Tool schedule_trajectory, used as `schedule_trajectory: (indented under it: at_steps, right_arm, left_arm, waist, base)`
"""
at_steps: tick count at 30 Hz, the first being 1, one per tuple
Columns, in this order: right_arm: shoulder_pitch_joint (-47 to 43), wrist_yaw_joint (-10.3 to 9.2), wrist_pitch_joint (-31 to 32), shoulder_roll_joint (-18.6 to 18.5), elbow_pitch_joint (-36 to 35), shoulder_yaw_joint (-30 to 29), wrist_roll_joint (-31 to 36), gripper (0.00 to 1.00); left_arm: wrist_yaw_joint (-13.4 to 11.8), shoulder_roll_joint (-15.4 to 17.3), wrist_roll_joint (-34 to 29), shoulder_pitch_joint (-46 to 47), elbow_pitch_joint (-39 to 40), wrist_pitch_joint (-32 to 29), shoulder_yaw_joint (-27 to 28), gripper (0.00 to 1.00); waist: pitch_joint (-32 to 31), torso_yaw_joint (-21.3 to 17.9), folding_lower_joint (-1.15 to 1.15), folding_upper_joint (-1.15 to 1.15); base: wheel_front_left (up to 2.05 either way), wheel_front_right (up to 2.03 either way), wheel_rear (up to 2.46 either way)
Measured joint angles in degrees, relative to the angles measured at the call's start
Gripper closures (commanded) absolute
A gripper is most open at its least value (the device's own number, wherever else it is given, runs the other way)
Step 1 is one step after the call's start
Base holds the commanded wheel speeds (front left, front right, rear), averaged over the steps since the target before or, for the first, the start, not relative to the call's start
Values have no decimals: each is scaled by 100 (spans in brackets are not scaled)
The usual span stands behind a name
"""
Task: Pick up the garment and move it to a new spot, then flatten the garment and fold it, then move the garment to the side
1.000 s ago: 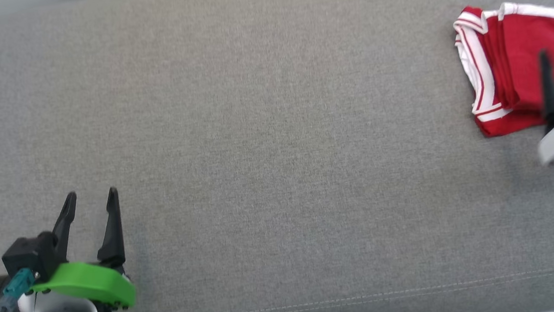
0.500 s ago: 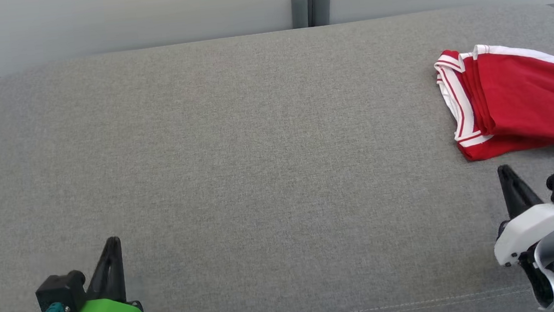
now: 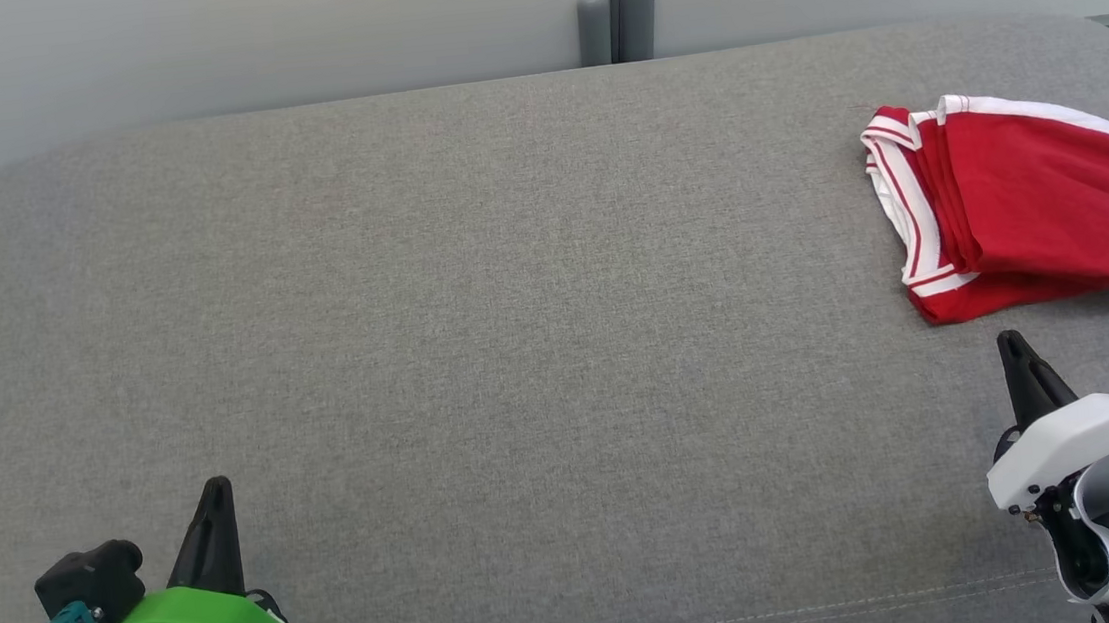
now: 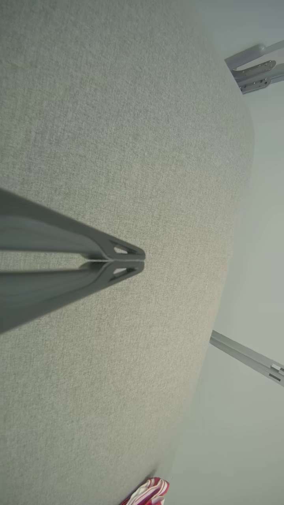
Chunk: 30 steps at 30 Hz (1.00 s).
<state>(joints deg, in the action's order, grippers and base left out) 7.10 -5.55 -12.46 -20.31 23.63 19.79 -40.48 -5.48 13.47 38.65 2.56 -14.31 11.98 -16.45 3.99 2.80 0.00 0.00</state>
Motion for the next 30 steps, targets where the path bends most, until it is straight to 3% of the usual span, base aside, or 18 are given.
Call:
schedule_trajectory:
  at_steps: [30]
  right_arm:
    - [-28,420,694,619,-240,-946,-1789,100]
  left_arm:
    - [421,-371,1838,1,-8,-648,713,100]
  waist:
    - [-134,-98,0,0]
  base:
    - [0,0,0]
